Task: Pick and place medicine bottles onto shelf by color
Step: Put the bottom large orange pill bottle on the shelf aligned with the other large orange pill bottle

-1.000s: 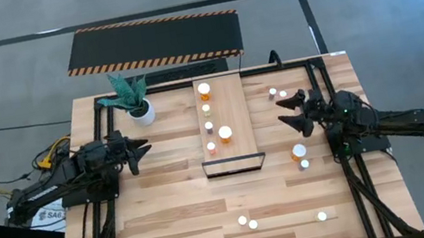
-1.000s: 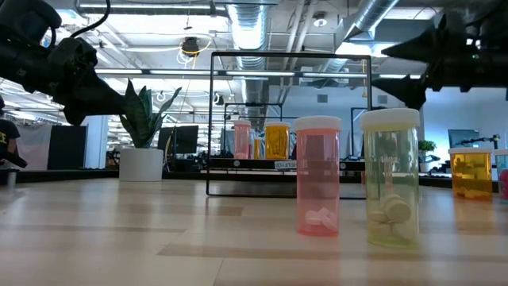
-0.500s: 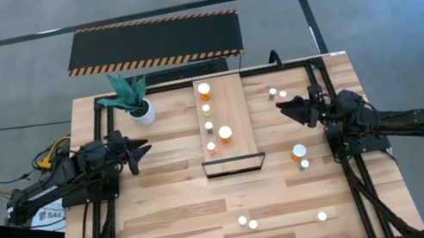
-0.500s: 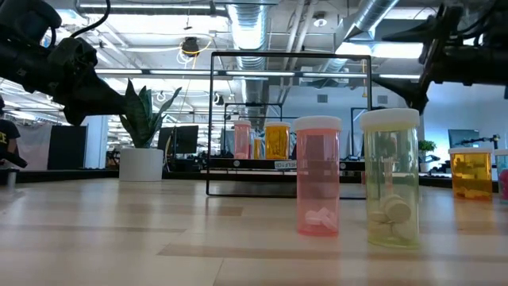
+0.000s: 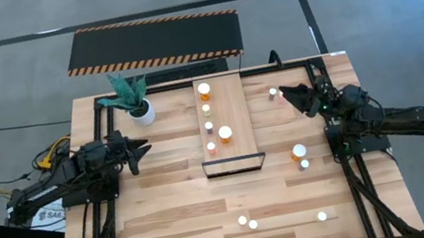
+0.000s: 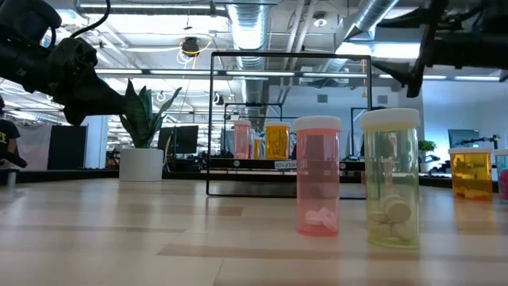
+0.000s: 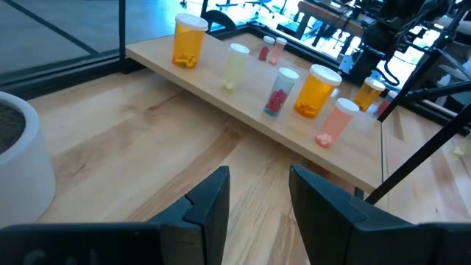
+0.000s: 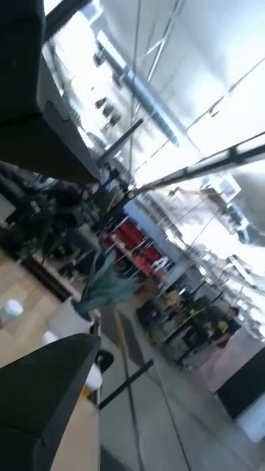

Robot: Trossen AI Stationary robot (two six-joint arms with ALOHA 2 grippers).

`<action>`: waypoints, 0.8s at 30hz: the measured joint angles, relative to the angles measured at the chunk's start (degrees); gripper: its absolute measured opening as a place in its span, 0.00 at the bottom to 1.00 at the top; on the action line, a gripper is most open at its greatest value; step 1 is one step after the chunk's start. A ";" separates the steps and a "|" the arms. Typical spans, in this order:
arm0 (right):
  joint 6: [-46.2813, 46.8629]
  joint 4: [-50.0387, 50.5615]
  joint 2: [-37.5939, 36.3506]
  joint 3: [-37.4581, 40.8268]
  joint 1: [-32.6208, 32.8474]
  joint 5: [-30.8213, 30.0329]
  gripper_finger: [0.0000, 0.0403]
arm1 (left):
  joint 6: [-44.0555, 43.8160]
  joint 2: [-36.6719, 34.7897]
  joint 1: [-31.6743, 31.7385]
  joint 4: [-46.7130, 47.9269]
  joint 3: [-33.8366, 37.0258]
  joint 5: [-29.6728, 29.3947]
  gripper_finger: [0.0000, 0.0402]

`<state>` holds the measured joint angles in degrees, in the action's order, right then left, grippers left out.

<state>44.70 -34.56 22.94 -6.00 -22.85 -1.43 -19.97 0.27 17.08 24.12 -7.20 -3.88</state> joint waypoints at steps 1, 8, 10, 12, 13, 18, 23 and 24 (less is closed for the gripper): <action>-0.14 0.54 0.97 -1.01 0.00 -0.04 0.93 | 0.00 0.00 -0.01 0.00 0.00 0.02 0.32; 1.79 4.09 10.31 -8.66 0.00 -0.37 0.93 | 0.00 0.00 0.00 0.00 0.00 0.00 0.32; 4.20 5.68 13.87 -11.18 0.10 -1.48 0.93 | 0.00 0.00 0.00 0.00 0.00 0.02 0.32; 7.07 9.20 17.53 -14.00 0.57 -2.67 0.93 | 0.00 0.00 0.00 0.00 0.00 0.00 0.32; 8.20 11.40 19.41 -15.62 0.89 -3.43 0.93 | 0.00 0.00 -0.01 0.00 0.00 0.02 0.32; 13.23 21.31 27.12 -23.84 3.07 -4.52 0.93 | 0.00 0.00 0.00 0.00 0.00 0.00 0.32; 14.89 33.86 33.55 -32.12 6.73 -4.51 0.93 | 0.00 0.00 0.00 0.00 0.00 0.02 0.32; 14.93 36.68 34.65 -33.74 7.43 -4.50 0.93 | 0.00 0.00 0.00 0.00 0.00 0.02 0.32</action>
<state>59.62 2.12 57.59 -39.74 -15.42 -5.93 -19.97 0.27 17.08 24.12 -7.20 -3.86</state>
